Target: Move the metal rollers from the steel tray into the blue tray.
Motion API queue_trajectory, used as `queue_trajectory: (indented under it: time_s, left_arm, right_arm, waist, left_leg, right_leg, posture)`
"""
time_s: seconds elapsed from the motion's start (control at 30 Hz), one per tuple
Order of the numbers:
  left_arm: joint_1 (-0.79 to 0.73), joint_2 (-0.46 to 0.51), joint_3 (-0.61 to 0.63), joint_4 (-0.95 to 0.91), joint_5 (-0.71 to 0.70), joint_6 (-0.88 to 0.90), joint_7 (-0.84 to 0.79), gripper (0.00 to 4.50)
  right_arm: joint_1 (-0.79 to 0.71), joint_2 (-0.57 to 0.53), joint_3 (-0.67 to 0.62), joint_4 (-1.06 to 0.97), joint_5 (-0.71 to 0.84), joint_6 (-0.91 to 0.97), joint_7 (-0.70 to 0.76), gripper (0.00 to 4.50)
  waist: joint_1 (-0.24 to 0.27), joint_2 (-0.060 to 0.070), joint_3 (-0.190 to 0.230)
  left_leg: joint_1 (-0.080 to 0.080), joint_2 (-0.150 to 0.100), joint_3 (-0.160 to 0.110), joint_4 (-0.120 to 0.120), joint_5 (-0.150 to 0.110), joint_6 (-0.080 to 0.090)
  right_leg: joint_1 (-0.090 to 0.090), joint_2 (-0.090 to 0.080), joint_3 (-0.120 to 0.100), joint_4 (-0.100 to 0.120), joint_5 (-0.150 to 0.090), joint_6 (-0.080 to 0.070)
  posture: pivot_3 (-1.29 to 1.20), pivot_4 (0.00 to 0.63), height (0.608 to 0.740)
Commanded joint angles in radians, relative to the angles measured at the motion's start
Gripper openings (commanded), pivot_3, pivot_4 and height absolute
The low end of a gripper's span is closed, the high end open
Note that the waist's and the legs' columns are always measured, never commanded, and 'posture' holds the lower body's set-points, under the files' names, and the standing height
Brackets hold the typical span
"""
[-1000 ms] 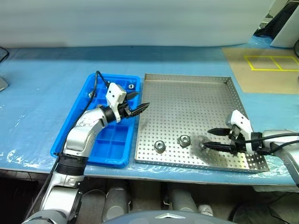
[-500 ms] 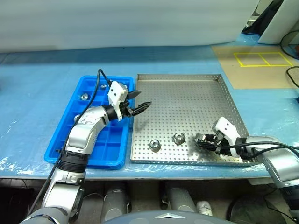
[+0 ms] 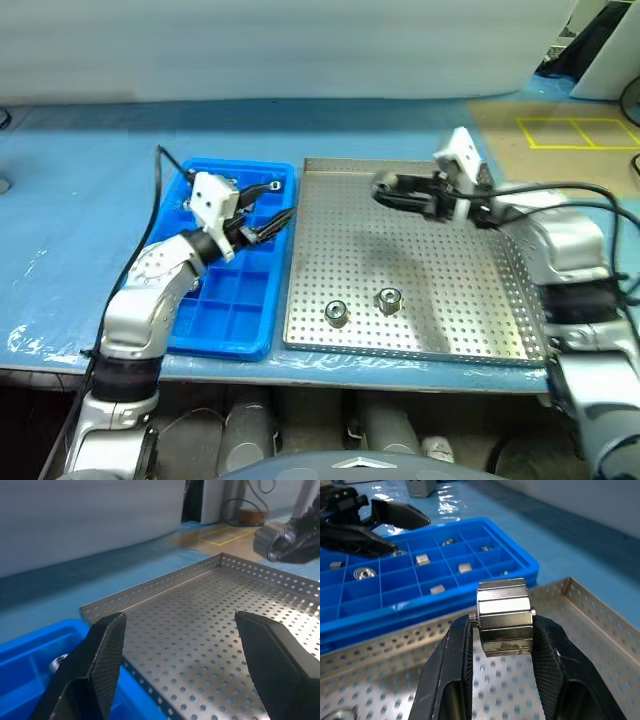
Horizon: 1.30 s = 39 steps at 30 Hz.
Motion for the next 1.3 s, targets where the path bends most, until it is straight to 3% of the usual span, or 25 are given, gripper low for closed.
queue_trajectory:
  time_s: [0.03, 0.2, 0.47, 0.87, 1.13, 1.3]
  left_arm:
    - [0.096, 0.005, 0.070, -0.150, 0.028, 0.002, 0.107, 3.66]
    - [0.284, -0.024, 0.150, -0.311, 0.083, -0.010, 0.249, 3.66]
    - [0.520, -0.077, 0.208, -0.448, 0.096, -0.033, 0.331, 3.66]
    - [0.506, -0.054, 0.171, -0.433, 0.106, -0.036, 0.330, 3.66]
    - [0.399, -0.041, 0.099, -0.380, 0.100, -0.015, 0.303, 3.66]
    - [0.221, -0.047, -0.006, -0.248, 0.067, -0.013, 0.227, 3.66]
  right_arm:
    - [-0.103, 0.133, 0.087, 0.220, -0.121, -0.141, -0.081, 1.21]
    - [-0.189, 0.282, 0.146, 0.377, -0.144, -0.274, 0.037, 1.21]
    - [-0.255, 0.376, 0.201, 0.555, -0.205, -0.383, 0.181, 1.21]
    - [-0.243, 0.399, 0.203, 0.678, -0.317, -0.450, 0.107, 1.21]
    - [-0.217, 0.363, 0.161, 0.629, -0.297, -0.409, 0.120, 3.95]
    - [-0.125, 0.252, 0.064, 0.388, -0.191, -0.279, 0.172, 3.95]
  waist:
    - [0.018, -0.001, 0.000]
    - [0.092, -0.001, 0.002]
    - [0.191, -0.003, 0.005]
    - [0.238, -0.001, 0.009]
    - [0.238, -0.001, 0.009]
    - [0.235, 0.001, 0.010]
  left_leg:
    - [-0.001, 0.000, 0.000, 0.000, 0.001, -0.001]
    - [-0.005, 0.001, -0.001, -0.001, 0.002, -0.003]
    - [-0.004, 0.001, -0.002, -0.001, -0.002, -0.005]
    - [0.000, 0.001, -0.002, -0.004, 0.001, -0.010]
    - [0.000, 0.001, -0.002, -0.005, 0.001, -0.010]
    - [0.001, 0.001, -0.001, -0.004, 0.003, -0.012]
  right_leg:
    - [-0.001, 0.000, 0.000, 0.001, 0.000, 0.000]
    - [-0.004, 0.000, -0.002, 0.002, -0.001, -0.002]
    - [-0.001, 0.000, -0.002, 0.001, -0.002, -0.002]
    - [-0.001, 0.001, 0.000, 0.004, -0.002, -0.001]
    - [-0.002, 0.001, 0.000, 0.005, -0.002, -0.001]
    - [0.000, 0.001, 0.002, 0.006, -0.002, -0.001]
  posture:
    - [0.25, 0.150, 0.740]
    - [0.43, 0.150, 0.740]
    - [0.53, 0.150, 0.740]
    - [0.52, 0.150, 0.740]
    - [0.44, 0.150, 0.740]
    - [0.20, 0.150, 0.740]
